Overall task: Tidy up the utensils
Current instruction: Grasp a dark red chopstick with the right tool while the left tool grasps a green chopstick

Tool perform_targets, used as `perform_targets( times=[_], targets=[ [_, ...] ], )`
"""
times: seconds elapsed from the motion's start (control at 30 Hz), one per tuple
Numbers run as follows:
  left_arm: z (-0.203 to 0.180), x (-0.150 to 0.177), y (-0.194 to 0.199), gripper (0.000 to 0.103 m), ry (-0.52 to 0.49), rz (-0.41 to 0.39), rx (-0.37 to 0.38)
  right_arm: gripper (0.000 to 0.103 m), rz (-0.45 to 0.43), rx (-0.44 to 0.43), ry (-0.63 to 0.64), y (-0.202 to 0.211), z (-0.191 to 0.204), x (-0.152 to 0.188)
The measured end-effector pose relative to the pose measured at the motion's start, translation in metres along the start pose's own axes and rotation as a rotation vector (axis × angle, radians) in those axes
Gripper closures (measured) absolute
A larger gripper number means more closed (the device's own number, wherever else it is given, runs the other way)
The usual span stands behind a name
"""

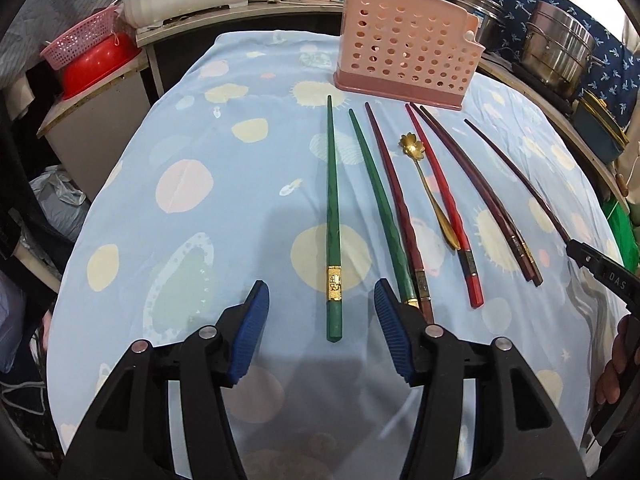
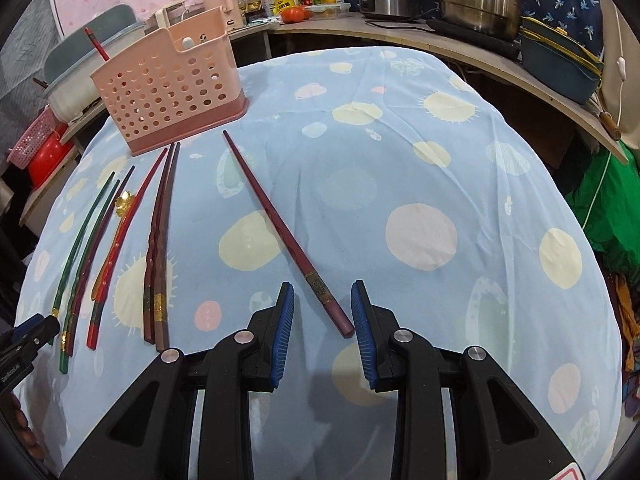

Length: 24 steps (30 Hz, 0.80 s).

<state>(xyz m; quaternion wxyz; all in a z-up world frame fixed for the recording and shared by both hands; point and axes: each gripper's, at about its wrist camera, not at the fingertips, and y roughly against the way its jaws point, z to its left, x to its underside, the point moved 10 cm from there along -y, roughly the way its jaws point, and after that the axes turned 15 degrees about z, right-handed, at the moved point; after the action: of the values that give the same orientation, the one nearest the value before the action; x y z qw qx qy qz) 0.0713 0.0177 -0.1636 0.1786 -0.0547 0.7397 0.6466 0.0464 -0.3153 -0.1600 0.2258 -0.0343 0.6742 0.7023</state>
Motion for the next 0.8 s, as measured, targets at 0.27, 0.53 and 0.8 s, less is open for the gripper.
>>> perform_targets(
  times=[0.27, 0.53, 0.8],
  targets=[
    [0.000, 0.001, -0.001, 0.079, -0.027, -0.024, -0.008, 0.079, -0.010, 0.013, 0.026, -0.003, 0.005, 0.000],
    [-0.005, 0.007, 0.002, 0.096, -0.040, -0.013, 0.022, 0.093, -0.011, 0.014, 0.067, 0.000, 0.013, 0.009],
    [-0.007, 0.012, 0.032, 0.096, -0.027, -0.024, 0.061, 0.095, -0.037, -0.020, 0.072, 0.029, 0.020, 0.020]
  ],
)
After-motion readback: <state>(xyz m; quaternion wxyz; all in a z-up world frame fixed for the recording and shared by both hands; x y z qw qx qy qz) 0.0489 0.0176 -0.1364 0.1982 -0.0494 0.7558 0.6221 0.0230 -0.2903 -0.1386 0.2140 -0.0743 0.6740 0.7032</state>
